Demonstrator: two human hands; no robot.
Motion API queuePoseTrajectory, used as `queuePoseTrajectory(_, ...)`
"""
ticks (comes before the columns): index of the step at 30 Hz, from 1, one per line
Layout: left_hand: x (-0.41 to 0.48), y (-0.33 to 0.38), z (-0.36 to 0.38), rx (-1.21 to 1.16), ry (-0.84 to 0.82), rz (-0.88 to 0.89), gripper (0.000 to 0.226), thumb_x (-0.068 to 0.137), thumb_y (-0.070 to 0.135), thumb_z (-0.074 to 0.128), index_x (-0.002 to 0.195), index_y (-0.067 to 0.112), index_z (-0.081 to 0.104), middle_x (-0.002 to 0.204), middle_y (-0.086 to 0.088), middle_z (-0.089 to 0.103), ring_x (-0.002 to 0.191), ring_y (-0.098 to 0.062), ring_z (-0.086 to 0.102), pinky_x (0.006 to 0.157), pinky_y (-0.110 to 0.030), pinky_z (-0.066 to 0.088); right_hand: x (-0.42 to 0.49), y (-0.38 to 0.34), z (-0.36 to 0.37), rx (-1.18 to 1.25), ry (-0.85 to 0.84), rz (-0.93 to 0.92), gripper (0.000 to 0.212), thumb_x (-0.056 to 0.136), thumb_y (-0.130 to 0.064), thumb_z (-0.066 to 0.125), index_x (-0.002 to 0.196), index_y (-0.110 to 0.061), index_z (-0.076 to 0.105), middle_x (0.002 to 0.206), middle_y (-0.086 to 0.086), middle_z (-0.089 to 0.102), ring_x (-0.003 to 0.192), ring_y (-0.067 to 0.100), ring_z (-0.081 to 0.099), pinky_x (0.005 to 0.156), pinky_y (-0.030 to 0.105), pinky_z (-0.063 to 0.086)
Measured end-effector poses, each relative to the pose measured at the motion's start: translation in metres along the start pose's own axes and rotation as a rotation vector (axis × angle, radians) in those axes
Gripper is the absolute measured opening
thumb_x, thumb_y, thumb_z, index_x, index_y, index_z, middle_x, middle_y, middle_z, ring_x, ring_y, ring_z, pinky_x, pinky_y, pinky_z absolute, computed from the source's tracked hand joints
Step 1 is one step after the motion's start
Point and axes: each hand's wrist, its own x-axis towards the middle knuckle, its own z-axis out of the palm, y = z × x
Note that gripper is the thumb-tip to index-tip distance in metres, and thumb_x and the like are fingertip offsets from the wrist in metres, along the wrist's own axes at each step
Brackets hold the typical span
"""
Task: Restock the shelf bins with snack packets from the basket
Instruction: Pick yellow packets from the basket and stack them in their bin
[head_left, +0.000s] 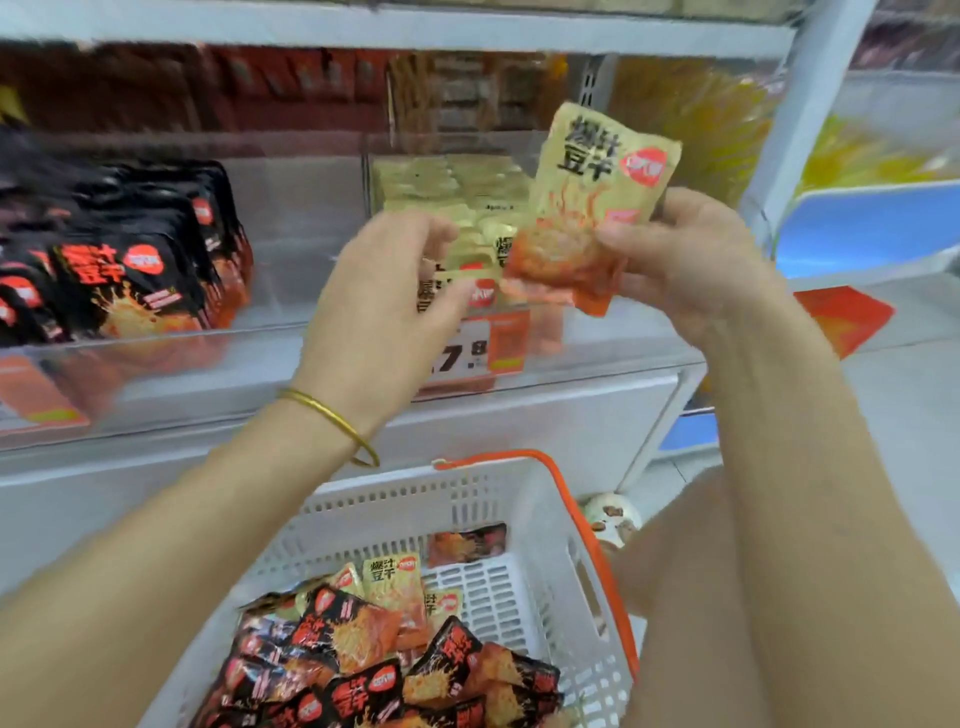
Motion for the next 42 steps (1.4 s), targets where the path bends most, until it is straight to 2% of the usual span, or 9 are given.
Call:
queuePoseTrajectory(8,0.019,-0.011,0.031,0.613,-0.204,0.143,0.058,0.089,0.047,0.034,0.133,0.011,0.049,0.135,-0.012,0.051,0.127,-0.028,0.044,0.113,-0.046,0.015,0.065,0.017,0.005,-0.751,0.009,0.092,0.032,0.068,-0.002,0.080,0.097,-0.003,0.067,0.101,0.016,0.069,0.092,0.027,0.066,0.088,0.043,0.054)
queuePoseTrajectory(13,0.017,-0.012,0.033,0.621,-0.211,0.139,0.062,0.085,0.047,0.027,0.126,0.010,0.054,0.126,-0.012,0.058,0.121,-0.029,0.050,0.112,-0.046,0.016,0.076,0.023,0.013,-1.014,0.025,0.110,0.037,0.066,-0.022,0.086,0.090,-0.002,0.066,0.095,0.008,0.066,0.090,0.022,0.063,0.084,0.029,0.051)
queuePoseTrajectory(17,0.015,-0.013,0.033,0.621,-0.219,0.148,0.061,0.086,0.047,0.028,0.127,0.011,0.053,0.126,-0.010,0.058,0.121,-0.028,0.050,0.113,-0.047,0.017,0.076,0.028,0.020,-1.074,-0.057,0.176,0.026,0.077,-0.014,0.076,0.066,-0.013,0.052,0.067,0.001,0.057,0.054,0.014,0.058,0.037,0.013,0.043)
queuePoseTrajectory(22,0.008,-0.012,0.028,0.503,-0.127,0.191,0.047,0.089,0.036,0.040,0.126,0.010,0.054,0.130,-0.011,0.054,0.126,-0.029,0.045,0.113,-0.045,0.019,0.062,0.019,0.017,-1.061,-0.006,0.169,0.034,0.074,-0.020,0.081,0.087,-0.007,0.052,0.098,0.006,0.062,0.087,0.027,0.062,0.076,0.037,0.051)
queuePoseTrajectory(27,-0.041,-0.021,0.009,0.345,0.068,0.298,0.029,0.088,0.016,0.051,0.113,0.006,0.062,0.122,-0.009,0.059,0.113,-0.030,0.052,0.097,-0.040,0.035,-0.004,-0.001,0.024,-1.050,0.227,-0.164,0.038,0.077,-0.030,0.076,0.098,-0.016,0.047,0.098,0.005,0.061,0.096,0.029,0.057,0.071,0.036,0.043)
queuePoseTrajectory(31,-0.092,-0.070,0.007,0.432,-0.204,0.243,0.027,0.086,0.016,0.046,0.104,0.010,0.065,0.113,-0.005,0.062,0.104,-0.028,0.054,0.083,-0.039,0.038,-0.044,0.038,0.071,-1.186,-0.295,-0.176,0.019,0.083,-0.029,0.067,0.075,-0.023,0.051,0.085,-0.003,0.061,0.092,0.022,0.058,0.074,0.034,0.047)
queuePoseTrajectory(36,-0.127,-0.128,0.018,0.605,-0.625,-0.045,0.030,0.082,0.020,0.043,0.097,0.012,0.067,0.103,-0.006,0.065,0.093,-0.031,0.058,0.072,-0.039,0.047,-0.044,0.180,0.143,-1.403,-0.994,0.146,0.029,0.091,-0.026,0.059,0.111,-0.005,0.061,0.113,0.011,0.064,0.101,0.026,0.058,0.070,0.029,0.041)
queuePoseTrajectory(39,-0.132,-0.141,0.028,0.660,-0.754,-0.157,0.032,0.091,0.023,0.045,0.121,0.016,0.057,0.127,-0.002,0.052,0.119,-0.025,0.044,0.095,-0.038,0.039,-0.048,0.264,0.163,-1.324,-1.014,0.358,0.044,0.094,-0.029,0.056,0.124,0.002,0.051,0.120,0.014,0.058,0.109,0.028,0.055,0.081,0.031,0.042)
queuePoseTrajectory(42,-0.133,-0.146,0.035,0.700,-0.809,-0.178,0.035,0.094,0.030,0.040,0.126,0.019,0.049,0.131,0.000,0.045,0.127,-0.023,0.035,0.103,-0.037,0.034,-0.065,0.342,0.180,-1.151,-0.786,0.635,0.039,0.096,-0.027,0.054,0.120,0.001,0.044,0.081,0.014,0.052,0.075,0.028,0.056,0.080,0.033,0.045)
